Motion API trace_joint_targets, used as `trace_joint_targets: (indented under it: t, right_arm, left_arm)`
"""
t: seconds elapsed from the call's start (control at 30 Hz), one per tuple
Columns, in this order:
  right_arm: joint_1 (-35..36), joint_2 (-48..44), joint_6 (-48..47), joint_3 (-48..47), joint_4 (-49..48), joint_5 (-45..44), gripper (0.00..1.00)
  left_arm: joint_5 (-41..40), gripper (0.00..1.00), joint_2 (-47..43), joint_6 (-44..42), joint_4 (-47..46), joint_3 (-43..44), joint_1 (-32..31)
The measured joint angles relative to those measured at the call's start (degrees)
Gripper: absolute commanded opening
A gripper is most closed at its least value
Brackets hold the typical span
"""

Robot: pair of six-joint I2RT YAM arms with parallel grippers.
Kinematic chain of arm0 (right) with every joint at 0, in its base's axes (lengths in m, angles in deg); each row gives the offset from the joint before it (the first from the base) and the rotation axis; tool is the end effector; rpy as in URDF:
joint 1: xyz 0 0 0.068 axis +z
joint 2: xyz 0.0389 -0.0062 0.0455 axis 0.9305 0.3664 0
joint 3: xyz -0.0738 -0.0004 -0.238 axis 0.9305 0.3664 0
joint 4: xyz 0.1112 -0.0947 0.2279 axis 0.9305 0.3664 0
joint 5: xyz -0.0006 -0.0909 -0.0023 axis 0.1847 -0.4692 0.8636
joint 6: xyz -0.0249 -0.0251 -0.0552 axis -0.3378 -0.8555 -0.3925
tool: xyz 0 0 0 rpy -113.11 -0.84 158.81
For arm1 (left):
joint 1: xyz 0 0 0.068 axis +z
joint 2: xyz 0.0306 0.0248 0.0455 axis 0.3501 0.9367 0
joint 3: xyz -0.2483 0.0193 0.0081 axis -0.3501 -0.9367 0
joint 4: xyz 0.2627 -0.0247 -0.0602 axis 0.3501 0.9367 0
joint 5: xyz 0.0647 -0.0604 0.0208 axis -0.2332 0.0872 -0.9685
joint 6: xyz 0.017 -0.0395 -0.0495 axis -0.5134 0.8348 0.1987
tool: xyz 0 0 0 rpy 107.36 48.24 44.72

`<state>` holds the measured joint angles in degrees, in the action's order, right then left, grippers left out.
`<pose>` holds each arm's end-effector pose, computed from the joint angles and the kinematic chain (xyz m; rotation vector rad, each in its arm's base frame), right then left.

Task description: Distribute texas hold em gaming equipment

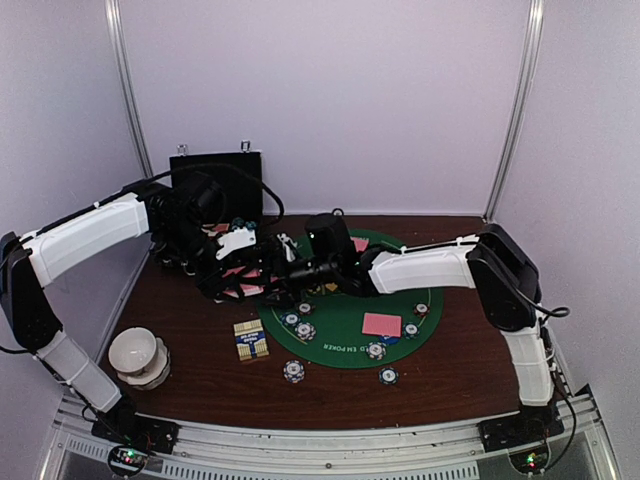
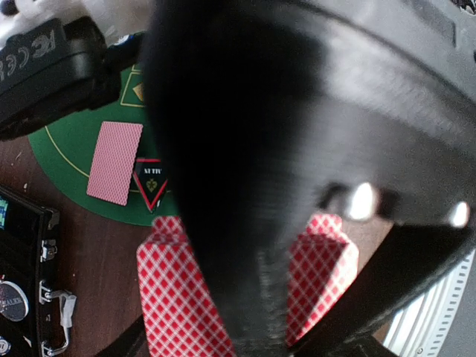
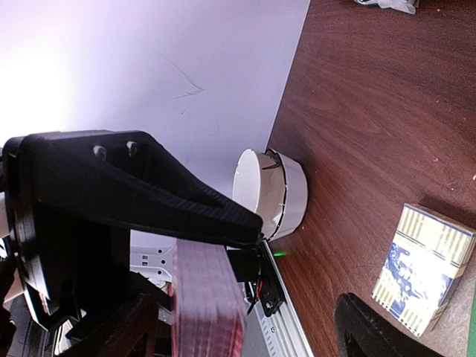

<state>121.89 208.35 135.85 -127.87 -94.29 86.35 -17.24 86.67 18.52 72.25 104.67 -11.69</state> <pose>0.2719 0.4296 0.1901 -0.5173 2.3639 1.9930 0.2612 -0.1850 0.2603 1.5039 2.2866 -0.4837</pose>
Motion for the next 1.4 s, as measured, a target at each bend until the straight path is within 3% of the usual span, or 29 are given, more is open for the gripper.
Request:
trace_joint_targets:
  t: [0.67, 1.2, 1.4]
  right_arm:
    - [-3.21, -1.53, 2.12, 5.29, -6.16, 2.05, 0.61]
    - [-4.31, -5.66, 2.64, 6.03, -4.92, 2.49, 0.2]
    - [-4.31, -6.19, 4.92, 7.34, -7.52, 3.23, 0.19]
  left_arm:
    - [-0.26, 0.0, 0.22, 0.0, 0.37, 0.09, 0.0]
    - [-0.61, 0.0, 0.2, -0.02, 0.44, 0.09, 0.0]
    - [-1.16, 0.0, 0.22, -0.02, 0.44, 0.09, 0.0]
